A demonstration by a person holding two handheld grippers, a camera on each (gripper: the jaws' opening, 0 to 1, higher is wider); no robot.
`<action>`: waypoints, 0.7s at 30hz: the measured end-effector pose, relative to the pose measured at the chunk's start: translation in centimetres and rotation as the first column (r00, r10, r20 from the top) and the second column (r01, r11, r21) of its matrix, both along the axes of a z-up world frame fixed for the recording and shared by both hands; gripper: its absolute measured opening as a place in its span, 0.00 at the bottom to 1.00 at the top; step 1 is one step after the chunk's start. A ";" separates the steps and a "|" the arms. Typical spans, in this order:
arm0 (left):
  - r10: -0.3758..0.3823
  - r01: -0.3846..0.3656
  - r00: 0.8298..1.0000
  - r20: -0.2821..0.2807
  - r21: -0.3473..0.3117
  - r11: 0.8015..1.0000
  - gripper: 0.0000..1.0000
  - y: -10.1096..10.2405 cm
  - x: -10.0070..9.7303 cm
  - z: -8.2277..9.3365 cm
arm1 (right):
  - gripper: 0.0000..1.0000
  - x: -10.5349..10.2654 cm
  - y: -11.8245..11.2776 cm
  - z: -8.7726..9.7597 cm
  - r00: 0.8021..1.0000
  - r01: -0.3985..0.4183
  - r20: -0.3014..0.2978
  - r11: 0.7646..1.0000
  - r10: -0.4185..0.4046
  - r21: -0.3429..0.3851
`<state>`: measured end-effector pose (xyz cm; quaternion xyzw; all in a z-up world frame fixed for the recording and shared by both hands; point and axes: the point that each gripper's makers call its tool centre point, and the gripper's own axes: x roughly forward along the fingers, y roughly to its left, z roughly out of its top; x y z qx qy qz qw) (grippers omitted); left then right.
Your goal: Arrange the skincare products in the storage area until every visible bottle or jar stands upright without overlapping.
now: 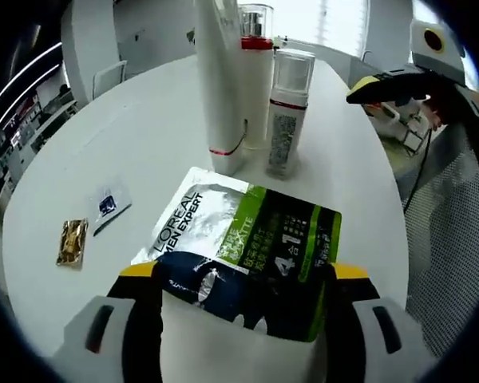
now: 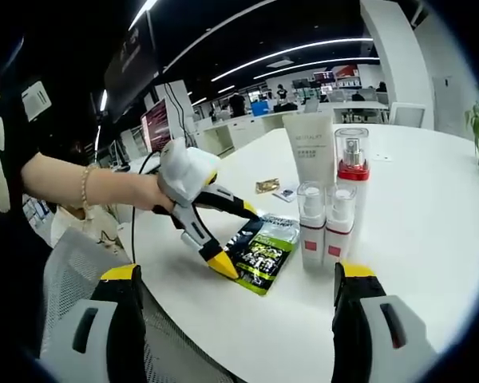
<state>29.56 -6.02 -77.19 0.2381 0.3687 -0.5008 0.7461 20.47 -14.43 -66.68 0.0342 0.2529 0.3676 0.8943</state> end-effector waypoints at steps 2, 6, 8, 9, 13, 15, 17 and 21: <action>-0.005 0.005 1.000 -0.001 0.004 1.000 0.78 -0.1 -0.1 0.0 | 1.00 0.0 0.0 0.0 1.000 0.001 -0.001 1.000 -0.001 0.001; -0.005 0.005 1.000 -0.004 0.005 1.000 0.78 0.1 -0.4 0.0 | 1.00 0.0 0.1 -0.1 1.000 0.001 -0.005 1.000 -0.001 -0.001; -0.003 0.003 1.000 -0.003 0.002 1.000 0.78 0.1 -0.4 0.0 | 1.00 0.0 0.1 -0.1 1.000 0.001 -0.006 1.000 -0.001 -0.003; -0.001 0.001 1.000 -0.003 0.001 1.000 0.78 0.1 -0.5 0.1 | 1.00 0.0 0.1 -0.2 1.000 0.001 -0.007 1.000 -0.001 -0.004; 0.021 -0.021 1.000 -0.005 0.009 1.000 0.78 0.3 -0.7 0.1 | 1.00 0.0 0.0 -0.2 1.000 0.006 -0.008 1.000 -0.006 -0.007; 0.032 -0.032 0.999 -0.006 0.010 0.999 0.78 0.3 -0.8 0.1 | 1.00 0.1 -0.1 -0.2 1.000 0.009 -0.006 1.000 -0.009 -0.005; 0.034 -0.034 0.999 -0.005 0.008 0.999 0.78 0.4 -0.8 0.1 | 1.00 0.2 -0.2 -0.3 1.000 0.014 -0.008 1.000 -0.014 -0.004; 0.032 -0.032 0.999 -0.006 0.006 0.999 0.78 0.4 -0.8 0.0 | 1.00 0.2 -0.3 -0.3 1.000 0.018 -0.003 1.000 -0.018 -0.010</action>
